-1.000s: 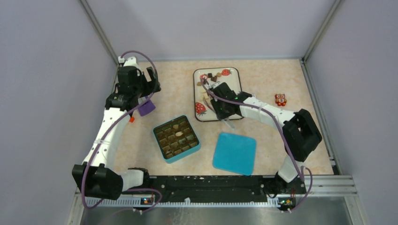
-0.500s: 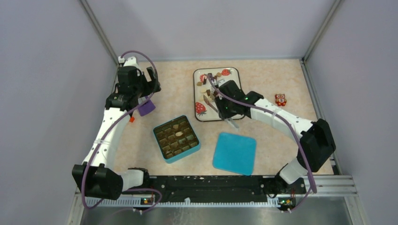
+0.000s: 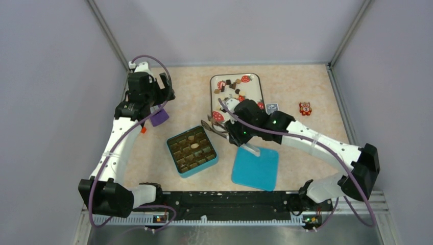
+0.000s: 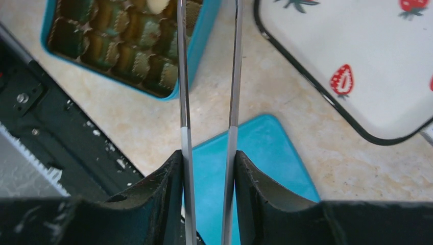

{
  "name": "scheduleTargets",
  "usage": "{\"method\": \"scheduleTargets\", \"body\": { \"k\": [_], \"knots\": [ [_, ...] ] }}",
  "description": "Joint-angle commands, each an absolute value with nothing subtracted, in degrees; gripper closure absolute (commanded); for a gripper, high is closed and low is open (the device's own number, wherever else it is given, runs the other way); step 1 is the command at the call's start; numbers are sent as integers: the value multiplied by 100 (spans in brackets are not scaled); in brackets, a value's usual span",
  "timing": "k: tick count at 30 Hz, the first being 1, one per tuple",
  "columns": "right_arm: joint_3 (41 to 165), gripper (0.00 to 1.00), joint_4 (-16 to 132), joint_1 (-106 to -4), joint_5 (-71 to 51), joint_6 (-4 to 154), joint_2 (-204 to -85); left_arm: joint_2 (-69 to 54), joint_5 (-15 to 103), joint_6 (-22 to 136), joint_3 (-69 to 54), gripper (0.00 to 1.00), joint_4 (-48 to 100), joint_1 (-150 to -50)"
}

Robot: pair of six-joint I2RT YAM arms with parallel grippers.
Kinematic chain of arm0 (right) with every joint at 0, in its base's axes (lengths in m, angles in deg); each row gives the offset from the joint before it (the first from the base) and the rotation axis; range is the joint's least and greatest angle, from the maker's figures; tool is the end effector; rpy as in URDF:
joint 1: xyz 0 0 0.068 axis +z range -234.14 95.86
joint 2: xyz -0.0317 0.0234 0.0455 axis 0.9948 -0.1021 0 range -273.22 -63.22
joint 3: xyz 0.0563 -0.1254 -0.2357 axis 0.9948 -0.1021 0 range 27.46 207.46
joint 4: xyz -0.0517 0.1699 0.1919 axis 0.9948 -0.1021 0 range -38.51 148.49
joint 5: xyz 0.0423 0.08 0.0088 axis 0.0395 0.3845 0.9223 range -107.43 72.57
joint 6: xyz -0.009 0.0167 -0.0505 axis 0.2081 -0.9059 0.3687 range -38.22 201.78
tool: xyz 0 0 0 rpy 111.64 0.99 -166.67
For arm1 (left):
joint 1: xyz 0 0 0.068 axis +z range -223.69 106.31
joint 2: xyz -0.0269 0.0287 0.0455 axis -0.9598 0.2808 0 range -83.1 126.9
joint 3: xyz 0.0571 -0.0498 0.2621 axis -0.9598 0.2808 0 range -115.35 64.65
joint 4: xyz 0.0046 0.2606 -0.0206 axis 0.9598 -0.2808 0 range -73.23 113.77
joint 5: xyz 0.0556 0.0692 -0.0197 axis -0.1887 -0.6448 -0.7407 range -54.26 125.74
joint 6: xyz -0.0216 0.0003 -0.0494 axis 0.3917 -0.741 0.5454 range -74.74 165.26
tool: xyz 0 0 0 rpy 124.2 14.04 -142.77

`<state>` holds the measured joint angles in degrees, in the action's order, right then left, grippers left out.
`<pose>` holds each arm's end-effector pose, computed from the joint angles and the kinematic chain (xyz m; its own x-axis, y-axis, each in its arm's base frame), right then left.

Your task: Pack the chocolate

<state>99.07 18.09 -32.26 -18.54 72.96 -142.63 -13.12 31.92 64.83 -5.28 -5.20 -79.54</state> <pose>0.1830 0.2320 0.3176 -0.5742 -0.4834 -0.6608 -0.6988 0.7099 0.0879 0.2693 -0.0253 0.3683 -0.4694 -0.2879 -0.8348 -0.1205 0.9574 -0.2624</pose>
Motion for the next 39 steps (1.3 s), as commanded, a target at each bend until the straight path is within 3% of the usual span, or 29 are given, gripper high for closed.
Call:
{"method": "scheduleTargets", "body": {
  "k": [1, 11, 26, 33, 39],
  "knots": [
    [9855, 72, 1756, -2700, -1469, 7535, -13976, -1407, 3249, 6473, -557, 1, -481, -7923],
    [9403, 72, 1532, -2006, -1146, 7257, -13836, -1650, 3291, 6503, -280, 1, -542, -7923],
    [9335, 72, 1846, -1864, -1108, 7195, -14072, -1674, 3327, 6504, -359, 1, -544, -7923],
    [9338, 68, 1958, -1862, -1116, 7223, -14248, -1673, 3336, 6486, -373, 1, -550, -7923],
    [9384, 58, 1885, -1857, -1140, 7242, -14328, -1678, 3323, 6468, -372, 1, -550, -7923]
  ]
}}
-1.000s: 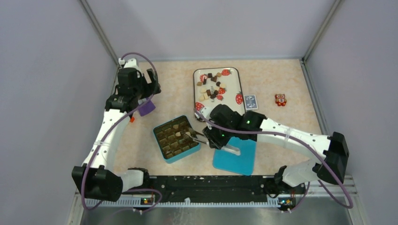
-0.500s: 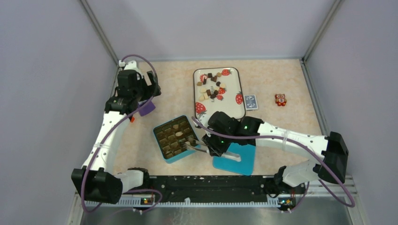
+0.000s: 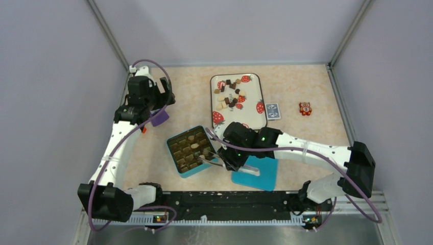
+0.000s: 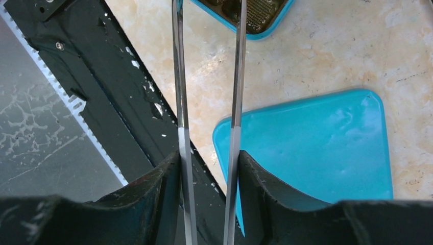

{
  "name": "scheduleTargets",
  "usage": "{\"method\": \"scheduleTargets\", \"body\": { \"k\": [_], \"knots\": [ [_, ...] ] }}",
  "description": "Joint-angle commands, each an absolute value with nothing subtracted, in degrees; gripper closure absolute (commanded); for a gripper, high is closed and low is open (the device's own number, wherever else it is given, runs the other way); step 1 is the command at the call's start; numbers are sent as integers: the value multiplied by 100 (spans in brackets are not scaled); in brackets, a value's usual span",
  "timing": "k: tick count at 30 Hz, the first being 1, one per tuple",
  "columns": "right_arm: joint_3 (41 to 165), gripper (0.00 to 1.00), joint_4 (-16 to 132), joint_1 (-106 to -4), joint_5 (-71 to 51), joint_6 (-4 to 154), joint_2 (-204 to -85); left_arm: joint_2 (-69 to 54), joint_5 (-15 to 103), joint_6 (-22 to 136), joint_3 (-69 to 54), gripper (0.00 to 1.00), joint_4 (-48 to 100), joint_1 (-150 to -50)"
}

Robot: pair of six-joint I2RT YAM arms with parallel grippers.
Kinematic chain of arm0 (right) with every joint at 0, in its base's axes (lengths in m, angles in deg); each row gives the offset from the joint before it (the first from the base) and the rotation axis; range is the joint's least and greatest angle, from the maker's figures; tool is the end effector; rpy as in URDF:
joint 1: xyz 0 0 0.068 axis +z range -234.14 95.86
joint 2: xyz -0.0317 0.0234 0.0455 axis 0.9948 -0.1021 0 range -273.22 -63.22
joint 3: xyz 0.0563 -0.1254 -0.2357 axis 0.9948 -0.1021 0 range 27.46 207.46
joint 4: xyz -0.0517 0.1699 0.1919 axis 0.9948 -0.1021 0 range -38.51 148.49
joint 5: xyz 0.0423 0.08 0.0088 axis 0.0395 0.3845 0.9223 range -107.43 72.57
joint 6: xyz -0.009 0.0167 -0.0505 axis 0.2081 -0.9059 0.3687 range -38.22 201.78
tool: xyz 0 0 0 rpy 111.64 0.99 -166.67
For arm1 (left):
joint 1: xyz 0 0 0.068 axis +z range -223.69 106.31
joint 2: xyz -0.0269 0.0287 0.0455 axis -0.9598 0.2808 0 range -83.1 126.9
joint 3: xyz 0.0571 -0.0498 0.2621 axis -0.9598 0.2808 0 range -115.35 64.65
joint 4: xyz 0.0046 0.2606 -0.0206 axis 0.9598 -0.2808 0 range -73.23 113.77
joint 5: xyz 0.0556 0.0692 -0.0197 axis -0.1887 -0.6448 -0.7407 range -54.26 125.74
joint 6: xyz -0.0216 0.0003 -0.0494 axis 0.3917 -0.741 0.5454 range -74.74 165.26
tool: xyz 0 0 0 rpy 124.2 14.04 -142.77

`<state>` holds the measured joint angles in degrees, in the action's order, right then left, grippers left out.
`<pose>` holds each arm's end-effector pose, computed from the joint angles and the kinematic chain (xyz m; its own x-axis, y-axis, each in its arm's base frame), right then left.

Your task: Pack the chocolate

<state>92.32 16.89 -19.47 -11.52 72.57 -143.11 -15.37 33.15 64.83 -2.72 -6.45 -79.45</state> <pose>0.1191 0.2602 0.2765 -0.5005 -0.6852 -0.5291 -0.8542 0.4904 0.1729 0.2585 -0.0245 0.3606 -0.4975 -0.2861 -0.8189 -0.1116 0.9573 -0.2667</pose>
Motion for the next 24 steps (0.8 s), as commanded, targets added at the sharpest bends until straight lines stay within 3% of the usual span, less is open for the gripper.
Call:
{"method": "scheduleTargets", "body": {
  "k": [1, 8, 14, 17, 24],
  "knots": [
    [9390, 58, 1870, -1856, -1148, 7246, -14325, -1676, 3319, 6468, -368, 1, -546, -7923],
    [9459, 59, 1858, -1857, -1181, 7258, -14331, -1640, 3341, 6476, -352, 1, -524, -7923],
    [9714, 81, 1896, -1865, -1496, 7244, -14063, -1640, 3325, 6460, -380, 1, -516, -7923],
    [9913, 82, 1875, -1994, -1644, 7291, -13908, -1638, 3310, 6451, -386, 1, -520, -7924],
    [9782, 78, 2201, -3906, -1406, 7000, -13625, -1639, 3249, 6407, -413, 1, -557, -7923]
  ]
}}
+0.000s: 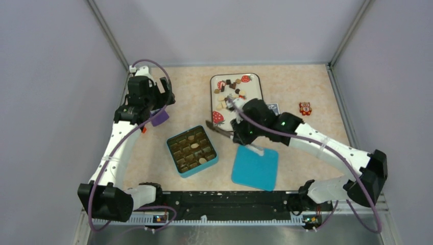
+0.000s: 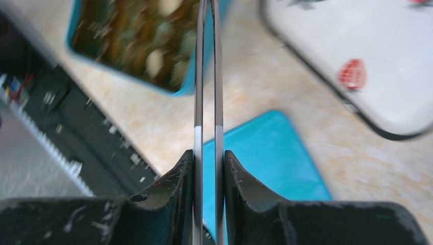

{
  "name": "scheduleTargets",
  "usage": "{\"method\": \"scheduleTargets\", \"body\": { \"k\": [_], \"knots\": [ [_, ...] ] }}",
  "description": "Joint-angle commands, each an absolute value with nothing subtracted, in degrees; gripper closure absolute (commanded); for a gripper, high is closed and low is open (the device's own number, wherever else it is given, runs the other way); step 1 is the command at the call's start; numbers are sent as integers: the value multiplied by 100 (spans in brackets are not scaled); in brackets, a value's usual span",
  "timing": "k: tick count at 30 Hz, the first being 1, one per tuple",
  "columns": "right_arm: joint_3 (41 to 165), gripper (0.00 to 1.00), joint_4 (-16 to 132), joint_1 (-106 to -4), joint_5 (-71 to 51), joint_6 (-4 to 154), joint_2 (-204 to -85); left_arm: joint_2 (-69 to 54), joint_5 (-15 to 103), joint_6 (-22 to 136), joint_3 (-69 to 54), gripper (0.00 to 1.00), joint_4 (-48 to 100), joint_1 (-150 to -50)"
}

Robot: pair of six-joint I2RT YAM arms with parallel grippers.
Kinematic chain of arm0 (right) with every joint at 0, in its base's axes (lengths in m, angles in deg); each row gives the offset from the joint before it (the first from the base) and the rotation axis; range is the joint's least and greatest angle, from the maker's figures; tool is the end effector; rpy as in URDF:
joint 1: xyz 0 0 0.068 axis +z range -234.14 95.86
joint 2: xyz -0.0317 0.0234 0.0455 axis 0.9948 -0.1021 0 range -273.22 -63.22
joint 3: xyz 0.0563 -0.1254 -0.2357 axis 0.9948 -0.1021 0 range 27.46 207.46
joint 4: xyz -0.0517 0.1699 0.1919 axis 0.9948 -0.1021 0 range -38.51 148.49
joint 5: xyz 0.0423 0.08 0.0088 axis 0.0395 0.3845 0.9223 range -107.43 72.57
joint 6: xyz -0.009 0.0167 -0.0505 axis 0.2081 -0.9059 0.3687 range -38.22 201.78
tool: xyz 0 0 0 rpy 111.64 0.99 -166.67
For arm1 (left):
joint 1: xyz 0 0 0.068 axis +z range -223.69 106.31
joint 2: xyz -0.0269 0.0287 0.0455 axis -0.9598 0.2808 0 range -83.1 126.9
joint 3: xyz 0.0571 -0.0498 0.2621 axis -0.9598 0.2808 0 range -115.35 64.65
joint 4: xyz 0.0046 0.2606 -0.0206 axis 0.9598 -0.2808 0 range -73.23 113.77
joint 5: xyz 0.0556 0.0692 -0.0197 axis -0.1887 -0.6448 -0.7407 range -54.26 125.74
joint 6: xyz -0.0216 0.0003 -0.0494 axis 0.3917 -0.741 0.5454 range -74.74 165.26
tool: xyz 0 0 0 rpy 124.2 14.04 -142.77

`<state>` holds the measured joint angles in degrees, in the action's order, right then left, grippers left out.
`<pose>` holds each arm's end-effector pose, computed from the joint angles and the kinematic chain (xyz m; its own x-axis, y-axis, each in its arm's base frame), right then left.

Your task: Pack the chocolate

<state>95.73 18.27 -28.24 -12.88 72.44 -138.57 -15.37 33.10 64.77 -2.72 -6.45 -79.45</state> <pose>0.1536 0.2319 0.3179 -0.5455 -0.5171 -0.6596 -0.7774 0.6063 0.1676 0.2585 -0.0245 0.3606 -0.4974 -0.2851 -0.8193 -0.1118 0.9576 -0.2654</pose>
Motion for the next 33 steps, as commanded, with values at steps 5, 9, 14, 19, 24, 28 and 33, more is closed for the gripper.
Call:
{"method": "scheduleTargets", "body": {
  "k": [5, 9, 14, 19, 24, 28, 33],
  "knots": [
    [9840, 75, 2275, -4607, -1725, 6697, -14328, -1596, 3304, 6462, -374, 1, -529, -7923],
    [9823, 68, 2503, -4775, -2120, 6548, -14748, -1521, 3360, 6502, -345, 1, -497, -7923],
    [9837, 65, 2691, -4871, -2620, 6550, -15133, -1471, 3355, 6548, -354, 1, -459, -7923],
    [9803, 61, 3003, -4872, -2699, 6699, -15453, -1368, 3343, 6583, -393, 1, -407, -7923],
    [9928, 60, 3164, -4872, -2552, 6846, -15601, -1327, 3323, 6583, -425, 1, -409, -7923],
    [10039, 60, 3265, -4865, -2297, 6927, -15695, -1323, 3314, 6574, -434, 1, -417, -7923],
    [10125, 59, 3354, -4863, -2224, 6930, -15808, -1332, 3309, 6574, -411, 1, -418, -7923]
  ]
}}
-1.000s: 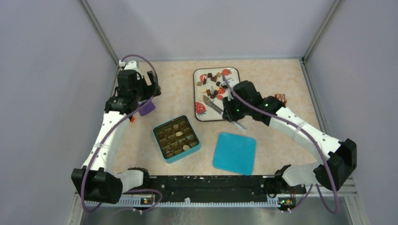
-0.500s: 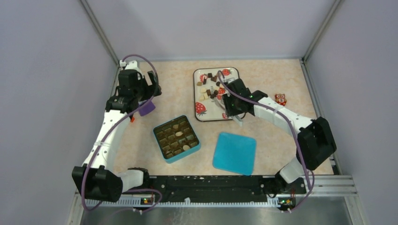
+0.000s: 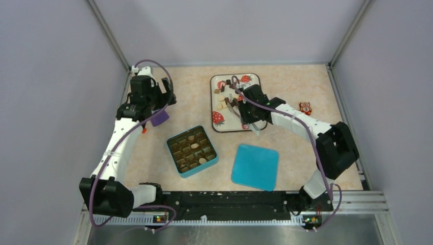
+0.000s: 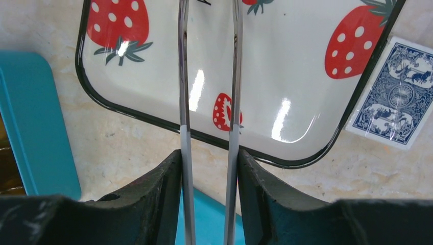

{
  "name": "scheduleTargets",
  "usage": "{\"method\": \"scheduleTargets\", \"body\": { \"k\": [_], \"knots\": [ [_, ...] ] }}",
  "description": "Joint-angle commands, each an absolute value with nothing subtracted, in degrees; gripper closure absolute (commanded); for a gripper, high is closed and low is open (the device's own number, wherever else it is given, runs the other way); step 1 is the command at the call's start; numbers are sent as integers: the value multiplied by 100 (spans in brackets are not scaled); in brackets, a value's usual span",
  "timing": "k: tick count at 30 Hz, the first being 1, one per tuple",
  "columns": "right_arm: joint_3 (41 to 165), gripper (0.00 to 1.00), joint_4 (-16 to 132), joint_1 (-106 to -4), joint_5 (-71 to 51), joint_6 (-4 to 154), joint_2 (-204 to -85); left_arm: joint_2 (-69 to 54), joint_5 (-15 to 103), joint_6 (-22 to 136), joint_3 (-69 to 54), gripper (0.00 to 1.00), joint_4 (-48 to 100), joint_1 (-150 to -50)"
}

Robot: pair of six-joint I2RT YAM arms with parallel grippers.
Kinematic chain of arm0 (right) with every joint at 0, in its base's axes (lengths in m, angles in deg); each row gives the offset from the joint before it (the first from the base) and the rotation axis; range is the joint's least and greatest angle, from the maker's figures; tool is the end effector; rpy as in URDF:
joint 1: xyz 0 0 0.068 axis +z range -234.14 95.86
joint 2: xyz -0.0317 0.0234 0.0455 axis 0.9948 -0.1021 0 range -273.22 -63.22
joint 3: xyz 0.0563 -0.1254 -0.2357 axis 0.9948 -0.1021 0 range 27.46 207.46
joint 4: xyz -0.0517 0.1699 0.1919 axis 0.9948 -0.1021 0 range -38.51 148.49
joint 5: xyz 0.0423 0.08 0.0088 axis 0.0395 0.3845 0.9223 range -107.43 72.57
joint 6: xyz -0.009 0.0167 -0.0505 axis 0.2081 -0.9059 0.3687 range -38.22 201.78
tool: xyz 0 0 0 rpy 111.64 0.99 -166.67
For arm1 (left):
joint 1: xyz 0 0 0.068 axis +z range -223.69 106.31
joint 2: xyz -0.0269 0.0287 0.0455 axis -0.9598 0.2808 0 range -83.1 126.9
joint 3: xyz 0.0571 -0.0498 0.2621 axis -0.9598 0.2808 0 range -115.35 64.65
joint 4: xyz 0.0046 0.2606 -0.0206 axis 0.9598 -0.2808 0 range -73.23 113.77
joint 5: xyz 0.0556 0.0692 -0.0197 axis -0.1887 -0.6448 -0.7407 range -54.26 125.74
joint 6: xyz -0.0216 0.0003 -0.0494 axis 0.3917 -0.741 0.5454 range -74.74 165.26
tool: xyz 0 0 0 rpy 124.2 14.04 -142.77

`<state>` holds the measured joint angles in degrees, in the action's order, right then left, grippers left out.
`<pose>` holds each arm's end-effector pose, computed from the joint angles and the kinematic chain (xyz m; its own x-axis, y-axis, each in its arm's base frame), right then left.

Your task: Pack the chocolate

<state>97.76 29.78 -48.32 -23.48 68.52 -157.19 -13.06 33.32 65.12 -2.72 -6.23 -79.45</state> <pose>0.2890 0.2039 0.2469 -0.7467 -0.2576 -0.6132 -0.3684 0.9278 0.0587 0.2684 -0.0256 0.3511 -0.5272 -0.2880 -0.7995 -0.1215 0.9567 -0.2645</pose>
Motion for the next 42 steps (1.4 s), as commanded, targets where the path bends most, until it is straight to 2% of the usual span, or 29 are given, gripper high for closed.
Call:
{"method": "scheduleTargets", "body": {
  "k": [1, 9, 16, 23, 35, 42],
  "knots": [
    [10139, 58, 3372, -4863, -2233, 6938, -15851, -1332, 3310, 6574, -416, 1, -418, -7923],
    [10426, 56, 3228, -4666, -2775, 7145, -16228, -1329, 3333, 6574, -399, 1, -402, -7923],
    [10447, 67, 3191, -4545, -2876, 7142, -16232, -1311, 3353, 6558, -429, 1, -383, -7923],
    [10258, 72, 3094, -4520, -2813, 7074, -15895, -1269, 3394, 6556, -451, 1, -383, -7923],
    [10125, 74, 2665, -4491, -2521, 7158, -15161, -1257, 3423, 6561, -474, 1, -366, -7923],
    [10215, 75, 2386, -4094, -2353, 7253, -14786, -1335, 3420, 6591, -392, 1, -365, -7923]
  ]
}}
